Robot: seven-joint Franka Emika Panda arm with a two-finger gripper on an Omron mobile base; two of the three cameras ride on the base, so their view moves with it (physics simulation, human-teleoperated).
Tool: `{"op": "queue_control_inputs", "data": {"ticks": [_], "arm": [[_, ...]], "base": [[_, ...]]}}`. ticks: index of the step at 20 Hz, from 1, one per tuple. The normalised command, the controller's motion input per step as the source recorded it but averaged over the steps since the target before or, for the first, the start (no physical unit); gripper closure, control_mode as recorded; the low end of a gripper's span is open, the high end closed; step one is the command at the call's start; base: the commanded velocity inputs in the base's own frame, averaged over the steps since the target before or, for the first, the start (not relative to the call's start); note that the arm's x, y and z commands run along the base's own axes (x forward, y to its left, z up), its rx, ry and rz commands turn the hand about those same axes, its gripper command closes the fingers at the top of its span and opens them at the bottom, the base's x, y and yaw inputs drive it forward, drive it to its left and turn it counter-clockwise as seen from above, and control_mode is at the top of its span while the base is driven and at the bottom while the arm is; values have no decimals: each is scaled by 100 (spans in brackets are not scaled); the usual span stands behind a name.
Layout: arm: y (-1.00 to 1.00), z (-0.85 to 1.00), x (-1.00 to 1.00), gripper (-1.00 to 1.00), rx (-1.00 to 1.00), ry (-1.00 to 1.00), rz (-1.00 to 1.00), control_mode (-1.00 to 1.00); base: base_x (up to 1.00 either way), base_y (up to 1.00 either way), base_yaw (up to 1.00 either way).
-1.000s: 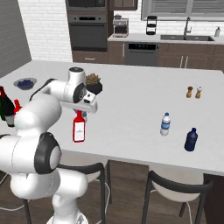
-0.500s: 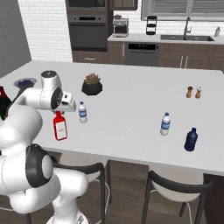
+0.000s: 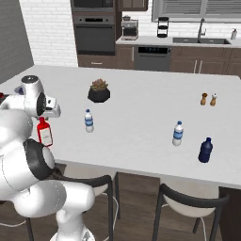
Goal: Move the plastic bottles in the middle to the plastics group, and the glass bottles in the middle to the glass group.
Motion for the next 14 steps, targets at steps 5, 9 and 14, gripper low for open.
{"op": "queue_control_inputs", "data": {"ticks": [5, 9, 14], "arm": [[87, 0, 8, 100, 0, -3, 12, -100], [68, 0, 17, 100, 2, -4, 7, -100], [47, 0, 24, 100, 6, 0, 0, -100]], "base": [[0, 0, 0], [0, 0, 0], [0, 0, 0]]}}
